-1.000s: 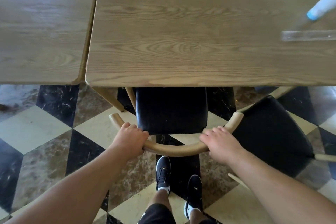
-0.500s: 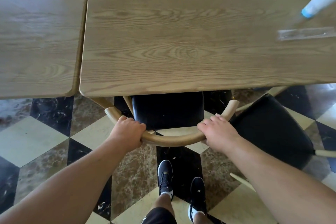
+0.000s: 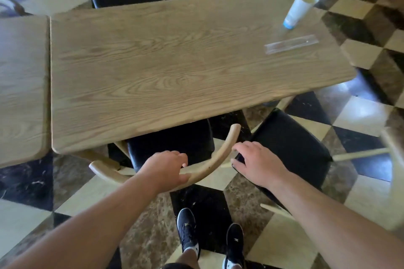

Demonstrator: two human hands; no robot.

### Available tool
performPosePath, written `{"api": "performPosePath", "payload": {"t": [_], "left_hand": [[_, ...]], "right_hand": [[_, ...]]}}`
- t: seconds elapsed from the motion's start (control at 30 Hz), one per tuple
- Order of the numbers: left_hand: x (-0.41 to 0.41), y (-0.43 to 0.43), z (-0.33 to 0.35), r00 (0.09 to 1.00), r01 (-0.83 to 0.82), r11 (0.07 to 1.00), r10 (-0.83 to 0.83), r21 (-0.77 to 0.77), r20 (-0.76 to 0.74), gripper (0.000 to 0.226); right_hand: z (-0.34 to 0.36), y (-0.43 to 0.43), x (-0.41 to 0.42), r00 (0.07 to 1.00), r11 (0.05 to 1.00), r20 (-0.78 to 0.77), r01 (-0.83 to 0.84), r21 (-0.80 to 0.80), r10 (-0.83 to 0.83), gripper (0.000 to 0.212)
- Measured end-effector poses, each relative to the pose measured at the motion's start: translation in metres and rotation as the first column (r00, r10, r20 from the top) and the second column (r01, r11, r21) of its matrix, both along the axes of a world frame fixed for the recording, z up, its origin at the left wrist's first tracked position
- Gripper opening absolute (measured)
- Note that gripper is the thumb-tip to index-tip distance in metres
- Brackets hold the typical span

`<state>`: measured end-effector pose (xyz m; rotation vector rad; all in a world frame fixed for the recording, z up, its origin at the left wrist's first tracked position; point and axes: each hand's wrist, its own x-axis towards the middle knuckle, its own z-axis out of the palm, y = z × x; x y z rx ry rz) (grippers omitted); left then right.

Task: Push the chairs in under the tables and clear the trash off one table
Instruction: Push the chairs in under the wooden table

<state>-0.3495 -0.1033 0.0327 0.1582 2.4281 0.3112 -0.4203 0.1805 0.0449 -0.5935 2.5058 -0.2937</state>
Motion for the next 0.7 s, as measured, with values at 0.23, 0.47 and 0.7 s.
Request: {"api": "performPosePath", "payload": {"t": [0.23, 0.47, 0.7], "left_hand": [[-0.039, 0.144, 0.026, 0.988, 0.070, 0.992, -0.054, 0.107, -0.146, 0.028], [-0.064, 0.310, 0.038, 0.943, 0.299, 0.950, -0.279, 0.093, -0.182, 0.026], [-0.054, 0.497, 0.022, 0.980, 0.182, 0.962, -0.159, 0.202, -0.122, 0.022]], "right_hand": [[0.025, 0.157, 0.027, 0.970, 0.965, -0.162, 0.209, 0.159, -0.184, 0.017], [0.030, 0.326, 0.068, 0.895, 0.912, -0.321, 0.374, 0.166, -0.309, 0.010], [0.025, 0.485, 0.080, 0.929, 0.929, -0.244, 0.323, 0.178, -0.277, 0.036]]}}
